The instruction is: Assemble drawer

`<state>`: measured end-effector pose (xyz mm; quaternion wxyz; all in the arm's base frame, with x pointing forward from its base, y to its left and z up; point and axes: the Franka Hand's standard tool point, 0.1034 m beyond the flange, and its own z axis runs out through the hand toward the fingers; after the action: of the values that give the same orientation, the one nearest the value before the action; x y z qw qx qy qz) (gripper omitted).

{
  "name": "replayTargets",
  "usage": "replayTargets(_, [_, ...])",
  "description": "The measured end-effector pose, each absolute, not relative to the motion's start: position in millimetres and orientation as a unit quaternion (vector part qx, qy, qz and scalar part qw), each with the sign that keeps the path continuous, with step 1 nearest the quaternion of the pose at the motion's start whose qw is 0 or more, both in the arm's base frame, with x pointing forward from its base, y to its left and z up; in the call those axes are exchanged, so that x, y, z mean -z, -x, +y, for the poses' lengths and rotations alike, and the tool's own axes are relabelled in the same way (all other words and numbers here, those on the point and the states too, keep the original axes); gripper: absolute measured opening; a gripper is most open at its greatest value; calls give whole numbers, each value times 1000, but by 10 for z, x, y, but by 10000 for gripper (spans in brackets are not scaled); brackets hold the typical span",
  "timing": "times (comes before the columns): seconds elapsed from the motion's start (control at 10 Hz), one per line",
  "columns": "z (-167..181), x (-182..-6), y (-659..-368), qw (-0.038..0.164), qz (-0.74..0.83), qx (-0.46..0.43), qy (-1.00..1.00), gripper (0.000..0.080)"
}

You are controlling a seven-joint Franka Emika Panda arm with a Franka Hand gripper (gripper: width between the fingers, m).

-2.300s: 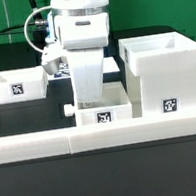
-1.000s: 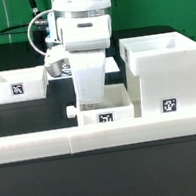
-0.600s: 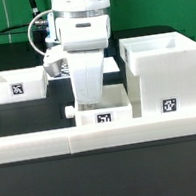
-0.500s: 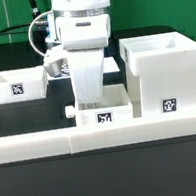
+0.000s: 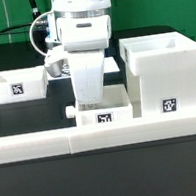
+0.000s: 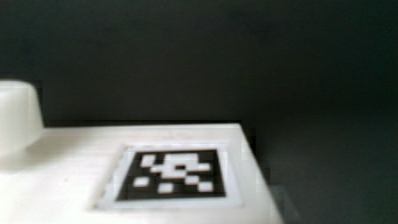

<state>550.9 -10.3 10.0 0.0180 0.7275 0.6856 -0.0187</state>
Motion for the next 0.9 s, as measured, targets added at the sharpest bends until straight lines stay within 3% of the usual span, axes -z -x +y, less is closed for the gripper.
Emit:
replayTargets(0.3, [-45, -135, -5539, 9, 688, 31, -725, 42])
replayTargets(0.9, [-14, -94, -5501, 15, 690, 21, -723, 42])
